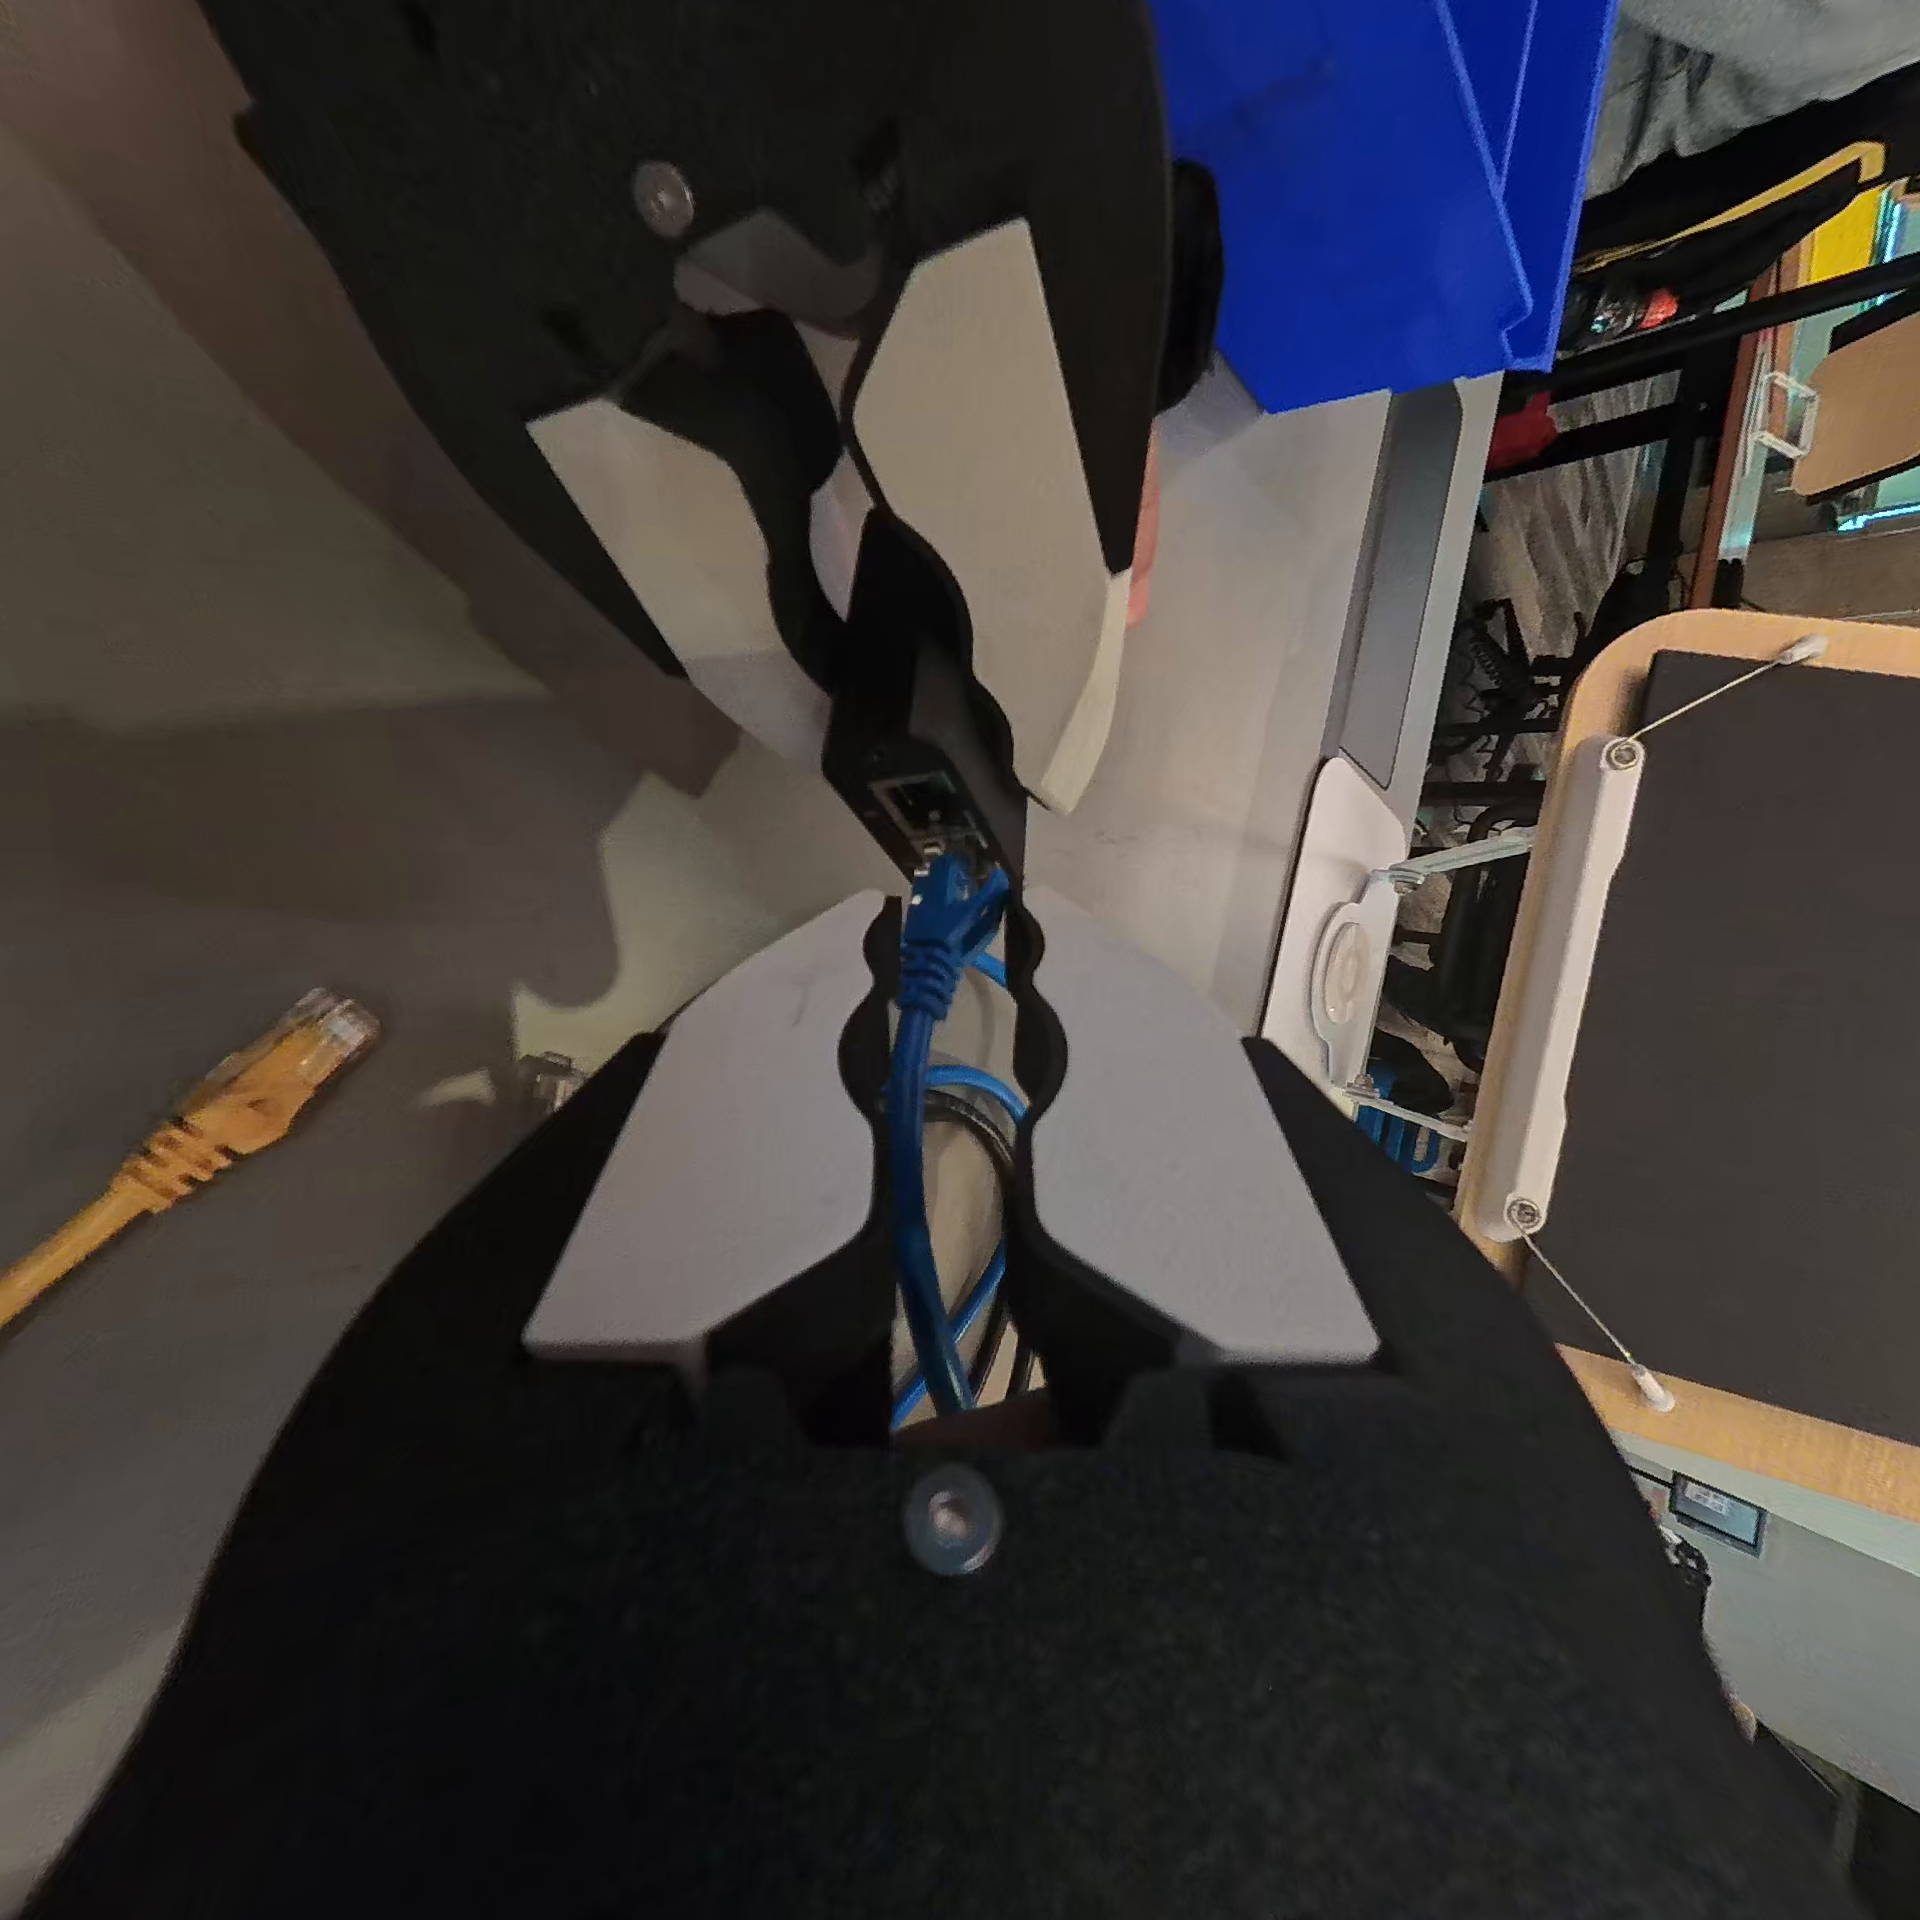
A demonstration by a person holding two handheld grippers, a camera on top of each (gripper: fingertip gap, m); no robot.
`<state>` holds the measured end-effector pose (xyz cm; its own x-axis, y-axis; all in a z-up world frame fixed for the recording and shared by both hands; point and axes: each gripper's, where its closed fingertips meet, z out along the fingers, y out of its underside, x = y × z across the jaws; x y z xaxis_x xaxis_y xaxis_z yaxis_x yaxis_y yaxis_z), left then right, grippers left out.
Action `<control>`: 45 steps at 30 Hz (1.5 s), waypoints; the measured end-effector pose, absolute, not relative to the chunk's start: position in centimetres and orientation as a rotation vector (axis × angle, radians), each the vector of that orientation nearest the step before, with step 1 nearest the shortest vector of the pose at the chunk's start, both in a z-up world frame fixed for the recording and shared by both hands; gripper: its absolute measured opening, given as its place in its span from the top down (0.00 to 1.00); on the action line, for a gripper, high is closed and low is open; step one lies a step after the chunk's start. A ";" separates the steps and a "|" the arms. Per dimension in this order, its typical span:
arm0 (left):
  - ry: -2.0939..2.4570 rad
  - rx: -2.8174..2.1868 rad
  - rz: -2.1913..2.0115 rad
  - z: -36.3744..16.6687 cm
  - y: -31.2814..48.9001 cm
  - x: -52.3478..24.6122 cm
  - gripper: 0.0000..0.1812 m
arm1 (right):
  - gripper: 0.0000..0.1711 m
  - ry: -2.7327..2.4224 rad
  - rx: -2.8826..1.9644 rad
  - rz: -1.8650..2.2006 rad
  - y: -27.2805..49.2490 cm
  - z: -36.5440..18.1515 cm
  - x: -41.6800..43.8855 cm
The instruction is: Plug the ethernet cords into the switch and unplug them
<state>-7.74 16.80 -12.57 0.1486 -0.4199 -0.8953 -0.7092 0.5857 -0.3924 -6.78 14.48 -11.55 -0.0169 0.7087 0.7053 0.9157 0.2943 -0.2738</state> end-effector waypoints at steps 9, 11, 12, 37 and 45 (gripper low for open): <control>1.500 -1.044 0.263 -13.1 16.8 -7.6 0.86 | 0.92 -1.869 -1.414 -0.429 14.5 -12.1 -6.7; 1.512 -1.030 0.278 -13.4 16.8 -7.6 0.86 | 0.93 -1.883 -1.413 -0.429 14.4 -12.4 -6.6; 1.512 -1.019 0.291 -13.4 16.8 -7.6 0.86 | 0.92 -1.882 -1.399 -0.437 14.4 -12.4 -6.7; 1.419 -0.850 0.430 -11.3 16.9 -7.6 0.86 | 0.86 -1.178 -2.095 0.404 13.7 -10.7 -6.8; 1.444 -0.909 0.426 -12.0 17.5 -7.9 0.86 | 0.93 -1.116 -2.136 0.481 13.7 -11.7 -6.8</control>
<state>-7.88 17.46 -11.98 0.1304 -0.2658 -0.9552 -0.7416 0.6133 -0.2719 -6.77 13.66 -11.74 0.5660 0.8243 -0.0149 0.5771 -0.4090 -0.7069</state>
